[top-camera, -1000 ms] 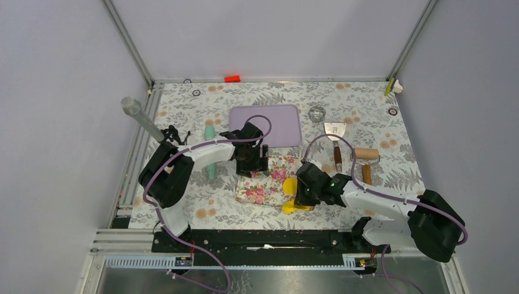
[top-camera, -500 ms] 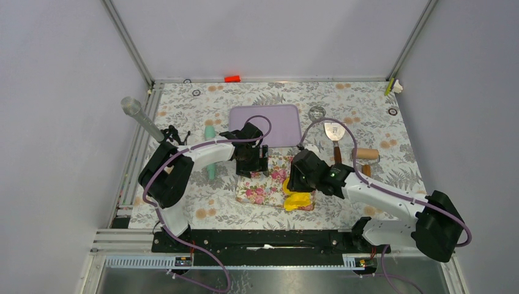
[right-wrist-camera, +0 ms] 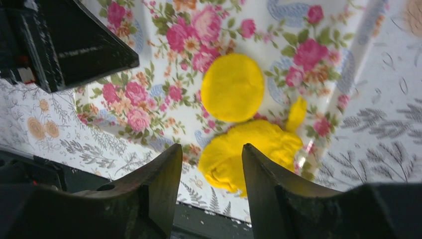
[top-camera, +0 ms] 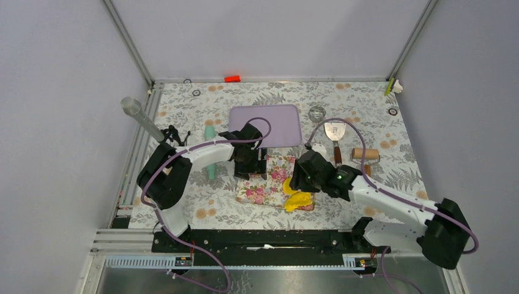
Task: Roll out the dumpling wrappers from the dough
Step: Remove the dumpling wrapper from the work surface.
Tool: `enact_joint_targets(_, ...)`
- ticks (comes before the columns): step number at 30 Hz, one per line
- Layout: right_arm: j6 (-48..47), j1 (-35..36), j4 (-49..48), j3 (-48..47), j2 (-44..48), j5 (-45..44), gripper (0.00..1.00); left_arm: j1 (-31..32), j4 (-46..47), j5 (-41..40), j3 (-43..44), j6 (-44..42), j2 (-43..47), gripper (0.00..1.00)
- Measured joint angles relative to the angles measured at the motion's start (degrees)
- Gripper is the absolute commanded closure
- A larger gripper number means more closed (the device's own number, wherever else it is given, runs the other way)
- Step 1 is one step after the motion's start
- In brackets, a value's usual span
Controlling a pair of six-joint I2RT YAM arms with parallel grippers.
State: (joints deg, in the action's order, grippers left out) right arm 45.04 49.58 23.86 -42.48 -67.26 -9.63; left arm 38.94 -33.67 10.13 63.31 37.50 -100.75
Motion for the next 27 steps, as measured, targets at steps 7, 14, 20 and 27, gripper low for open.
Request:
enact_joint_targets(7, 5.62, -0.22, 5.09, 6.51, 12.31, -0.96, 0.4, 0.09, -0.96, 0.0, -0.02, -0.46, 1.01, 0.24)
enact_joint_targets(14, 10.84, -1.66, 7.1, 12.17, 18.01, -0.79, 0.33, 4.44, -4.15, -2.58, 1.29, -1.95, 6.4, 0.24)
enact_joint_targets(20, 12.28, -2.64, 5.92, 15.13, 15.91, 1.11, 0.32, 7.08, -4.48, -2.91, 2.34, -2.14, 7.13, 0.24)
enact_joint_targets(27, 12.44, -2.86, 1.25, 16.11, 14.38, 2.82, 0.33, 7.04, -5.53, -3.28, 2.34, -2.16, 7.13, 0.24)
